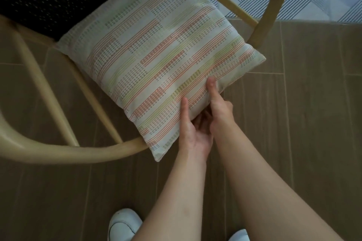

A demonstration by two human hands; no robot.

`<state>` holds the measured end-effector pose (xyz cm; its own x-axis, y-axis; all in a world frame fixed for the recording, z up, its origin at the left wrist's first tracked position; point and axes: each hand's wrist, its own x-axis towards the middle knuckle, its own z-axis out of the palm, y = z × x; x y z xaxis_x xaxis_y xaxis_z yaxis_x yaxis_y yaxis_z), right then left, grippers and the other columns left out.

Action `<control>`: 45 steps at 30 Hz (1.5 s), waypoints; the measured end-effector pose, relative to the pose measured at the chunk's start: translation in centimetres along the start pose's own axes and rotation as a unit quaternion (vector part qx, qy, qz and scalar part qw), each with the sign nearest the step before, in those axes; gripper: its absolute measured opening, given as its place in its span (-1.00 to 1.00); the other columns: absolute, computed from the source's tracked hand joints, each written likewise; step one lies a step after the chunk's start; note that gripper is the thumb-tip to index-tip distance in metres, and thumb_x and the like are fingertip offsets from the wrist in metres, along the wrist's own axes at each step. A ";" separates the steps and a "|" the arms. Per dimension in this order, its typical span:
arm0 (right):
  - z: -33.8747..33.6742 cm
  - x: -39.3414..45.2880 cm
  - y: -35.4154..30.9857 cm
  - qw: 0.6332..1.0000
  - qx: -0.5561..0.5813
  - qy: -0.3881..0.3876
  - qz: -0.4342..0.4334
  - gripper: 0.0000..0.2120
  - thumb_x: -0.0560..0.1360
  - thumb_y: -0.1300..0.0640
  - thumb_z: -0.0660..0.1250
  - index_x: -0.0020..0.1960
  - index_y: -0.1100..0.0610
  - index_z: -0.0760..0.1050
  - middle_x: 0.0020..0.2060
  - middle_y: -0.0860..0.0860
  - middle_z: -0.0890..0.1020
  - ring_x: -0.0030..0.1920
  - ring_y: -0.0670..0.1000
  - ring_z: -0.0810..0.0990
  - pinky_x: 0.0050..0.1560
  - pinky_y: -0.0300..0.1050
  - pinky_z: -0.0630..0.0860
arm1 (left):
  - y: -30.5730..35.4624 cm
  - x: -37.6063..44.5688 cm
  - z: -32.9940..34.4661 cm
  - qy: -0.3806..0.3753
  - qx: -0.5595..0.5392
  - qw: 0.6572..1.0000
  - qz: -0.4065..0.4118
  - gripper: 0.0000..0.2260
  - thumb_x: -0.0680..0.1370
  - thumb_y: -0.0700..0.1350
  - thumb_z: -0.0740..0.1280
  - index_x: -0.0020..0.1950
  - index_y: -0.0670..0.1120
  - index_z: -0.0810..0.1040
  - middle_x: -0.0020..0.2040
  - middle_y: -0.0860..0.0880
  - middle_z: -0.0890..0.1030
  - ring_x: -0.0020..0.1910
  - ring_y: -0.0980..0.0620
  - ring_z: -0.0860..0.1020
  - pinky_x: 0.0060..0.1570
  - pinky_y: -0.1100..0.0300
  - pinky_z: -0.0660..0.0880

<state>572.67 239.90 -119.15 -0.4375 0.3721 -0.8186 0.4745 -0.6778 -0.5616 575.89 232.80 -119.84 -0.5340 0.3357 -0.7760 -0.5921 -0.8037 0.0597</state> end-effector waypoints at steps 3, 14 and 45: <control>-0.1 0.1 -0.1 1.000 0.012 -0.019 0.004 -0.21 0.20 -0.20 0.66 0.28 0.19 0.53 -0.02 0.07 0.75 -0.03 0.09 0.74 0.12 0.11 0.65 | -0.2 0.4 0.0 0.004 0.004 1.000 0.013 -0.30 0.41 0.16 0.57 0.45 -0.10 0.46 0.28 -0.20 0.64 0.25 -0.20 0.62 0.34 -0.17 0.48; -0.7 0.6 -0.7 0.997 0.048 -0.064 0.023 -0.32 0.27 -0.02 0.66 0.30 0.15 0.51 -0.02 0.05 0.75 0.02 0.08 0.72 0.18 0.16 0.61 | 0.1 0.5 -1.6 0.053 -0.015 0.998 0.018 -0.18 0.31 0.16 0.63 0.44 -0.15 0.42 0.33 -0.25 0.56 0.31 -0.23 0.55 0.35 -0.17 0.47; 0.5 2.0 -0.4 0.996 -0.002 -0.092 0.000 -0.18 0.19 0.08 0.70 0.37 0.19 0.44 0.06 0.04 0.73 0.09 0.07 0.69 0.17 0.05 0.60 | 3.0 -0.6 -2.1 0.070 0.059 0.996 0.012 -0.16 0.38 0.20 0.54 0.53 0.01 0.20 0.38 -0.29 0.43 0.38 -0.23 0.46 0.37 -0.20 0.43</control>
<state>571.17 240.59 -120.50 -0.5692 0.2499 -0.7833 0.4773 -0.6753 -0.5623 575.67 229.23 -120.52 -0.4645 0.2385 -0.8529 -0.6507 -0.7451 0.1461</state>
